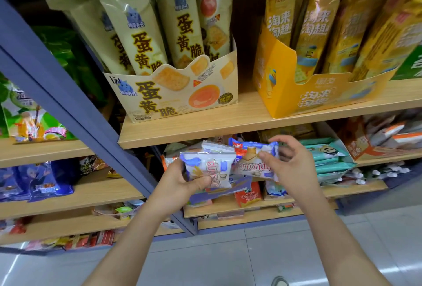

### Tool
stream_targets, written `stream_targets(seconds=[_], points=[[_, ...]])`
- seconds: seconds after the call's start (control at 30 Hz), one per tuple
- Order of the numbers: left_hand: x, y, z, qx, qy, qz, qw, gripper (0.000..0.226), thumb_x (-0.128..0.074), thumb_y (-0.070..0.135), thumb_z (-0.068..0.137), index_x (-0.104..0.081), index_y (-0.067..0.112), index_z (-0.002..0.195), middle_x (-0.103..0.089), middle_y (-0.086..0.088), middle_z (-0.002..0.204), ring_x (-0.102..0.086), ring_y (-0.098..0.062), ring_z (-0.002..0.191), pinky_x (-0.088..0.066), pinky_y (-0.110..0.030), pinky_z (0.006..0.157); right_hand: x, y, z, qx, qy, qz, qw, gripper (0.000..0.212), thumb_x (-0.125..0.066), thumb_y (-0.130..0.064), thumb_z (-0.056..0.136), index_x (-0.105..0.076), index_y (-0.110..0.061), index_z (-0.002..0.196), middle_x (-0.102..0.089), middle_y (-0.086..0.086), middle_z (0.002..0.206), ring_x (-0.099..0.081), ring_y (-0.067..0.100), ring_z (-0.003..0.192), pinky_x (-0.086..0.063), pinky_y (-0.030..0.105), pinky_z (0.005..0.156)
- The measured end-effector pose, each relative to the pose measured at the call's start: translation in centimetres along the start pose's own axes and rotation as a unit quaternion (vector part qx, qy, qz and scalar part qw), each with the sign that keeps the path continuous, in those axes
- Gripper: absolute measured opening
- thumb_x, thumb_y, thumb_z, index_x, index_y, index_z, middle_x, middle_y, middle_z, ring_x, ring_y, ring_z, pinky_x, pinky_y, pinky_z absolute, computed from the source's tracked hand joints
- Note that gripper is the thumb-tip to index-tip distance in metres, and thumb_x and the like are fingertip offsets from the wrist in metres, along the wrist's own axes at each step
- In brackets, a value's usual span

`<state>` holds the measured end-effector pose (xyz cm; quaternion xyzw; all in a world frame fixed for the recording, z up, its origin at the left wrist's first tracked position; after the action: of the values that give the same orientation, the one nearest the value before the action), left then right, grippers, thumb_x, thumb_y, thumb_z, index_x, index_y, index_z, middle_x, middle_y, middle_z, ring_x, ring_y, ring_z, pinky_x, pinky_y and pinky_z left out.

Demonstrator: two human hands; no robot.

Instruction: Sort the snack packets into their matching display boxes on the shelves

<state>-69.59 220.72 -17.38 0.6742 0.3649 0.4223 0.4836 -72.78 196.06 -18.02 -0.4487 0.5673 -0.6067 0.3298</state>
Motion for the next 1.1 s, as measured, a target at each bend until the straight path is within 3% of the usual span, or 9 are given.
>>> stream_targets(seconds=[0.07,0.17,0.47,0.57,0.67,0.8,0.87,0.97,1.1], points=[[-0.6,-0.6,-0.6,0.045,-0.028,-0.120,0.991,0.052,-0.077,0.015,0.073,-0.058,0.005,0.121,-0.071,-0.010,0.115,-0.067,-0.025,0.109,-0.053,-0.040,0.093,-0.5,-1.0,-0.2,-0.008,-0.034,0.041,0.999,0.022,-0.076,-0.012,0.083,-0.066,-0.024,0.098,-0.076,-0.004,0.085,-0.074,0.014,0.075,-0.060,0.029,0.060],[-1.9,-0.8,-1.5,0.095,-0.011,-0.270,0.958,0.052,-0.069,0.008,0.070,-0.056,-0.001,0.119,-0.071,-0.017,0.112,-0.068,-0.030,0.103,-0.058,-0.037,0.081,-1.5,-2.3,-0.7,-0.003,-0.089,0.054,0.995,0.020,-0.069,-0.016,0.089,-0.066,-0.036,0.092,-0.076,-0.011,0.082,-0.073,0.006,0.074,-0.059,0.024,0.062],[-4.7,-0.8,-4.4,0.134,0.013,-0.437,0.889,0.043,-0.070,-0.004,0.071,-0.065,0.008,0.113,-0.071,-0.018,0.109,-0.072,-0.032,0.090,-0.060,-0.042,0.063,-3.4,-2.7,-2.1,-0.042,-0.145,0.012,0.988,0.018,-0.068,-0.007,0.090,-0.075,-0.018,0.103,-0.077,0.002,0.079,-0.072,0.012,0.069,-0.058,0.028,0.064],[-5.5,-0.9,-5.0,0.129,0.044,-0.468,0.873,0.021,-0.060,0.015,0.077,-0.079,0.020,0.084,-0.073,-0.015,0.104,-0.072,-0.030,0.087,-0.060,-0.043,0.067,-3.4,-2.8,-2.3,-0.053,-0.084,0.040,0.994,0.020,-0.066,-0.035,0.092,-0.070,-0.023,0.106,-0.077,0.002,0.080,-0.073,0.014,0.073,-0.058,0.031,0.068],[-5.8,-1.2,-5.1,0.118,0.096,-0.506,0.849,0.023,-0.060,0.018,0.080,-0.076,0.017,0.097,-0.069,-0.016,0.118,-0.065,-0.034,0.109,-0.054,-0.048,0.086,-3.0,-2.1,-3.4,-0.141,-0.076,0.146,0.976,0.042,-0.050,-0.065,0.090,-0.058,-0.034,0.117,-0.076,0.005,0.100,-0.073,0.022,0.094,-0.057,0.044,0.088],[-7.1,-0.9,-5.5,0.118,0.105,-0.400,0.903,0.045,-0.064,0.027,0.079,-0.060,0.012,0.121,-0.071,-0.012,0.115,-0.067,-0.029,0.109,-0.053,-0.048,0.092,-3.8,-2.1,-6.0,-0.136,-0.172,0.040,0.975,0.109,-0.056,-0.092,0.058,-0.019,-0.049,0.150,-0.059,-0.014,0.135,-0.058,0.012,0.122,-0.043,0.042,0.107],[-7.4,-0.6,-5.8,0.107,0.083,-0.280,0.950,0.045,-0.069,0.038,0.074,-0.062,0.020,0.115,-0.074,-0.001,0.108,-0.069,-0.021,0.103,-0.051,-0.044,0.094,-4.1,-2.1,-6.8,-0.121,-0.196,0.032,0.973,0.109,-0.068,-0.071,0.071,-0.002,-0.043,0.154,-0.061,-0.027,0.121,-0.061,-0.003,0.112,-0.047,0.024,0.099],[-6.8,-0.4,-5.5,0.078,0.063,-0.111,0.989,0.048,-0.076,0.059,0.070,-0.064,0.035,0.110,-0.071,0.009,0.112,-0.064,-0.015,0.112,-0.047,-0.038,0.098,-3.5,-1.7,-7.2,-0.090,-0.229,-0.025,0.969,0.096,-0.068,-0.041,0.087,-0.001,-0.037,0.155,-0.057,-0.035,0.109,-0.057,-0.020,0.099,-0.047,0.007,0.082],[-7.3,-1.0,-4.7,0.071,-0.027,0.001,0.997,0.050,-0.067,0.060,0.065,-0.062,0.046,0.113,-0.067,0.019,0.118,-0.060,-0.005,0.113,-0.045,-0.042,0.104,-2.4,-1.2,-7.6,-0.081,-0.249,-0.055,0.964,0.101,-0.070,-0.035,0.089,0.008,-0.047,0.152,-0.060,-0.026,0.123,-0.060,-0.009,0.109,-0.048,0.020,0.097]])
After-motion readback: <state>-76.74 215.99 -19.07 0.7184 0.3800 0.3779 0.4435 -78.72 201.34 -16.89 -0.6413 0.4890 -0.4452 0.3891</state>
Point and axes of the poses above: each hand's wrist, its own z-axis towards the middle knuckle, its own x-axis out of the back of the hand, y = z × x, the point moved 6 cm from there along z, towards the middle knuckle
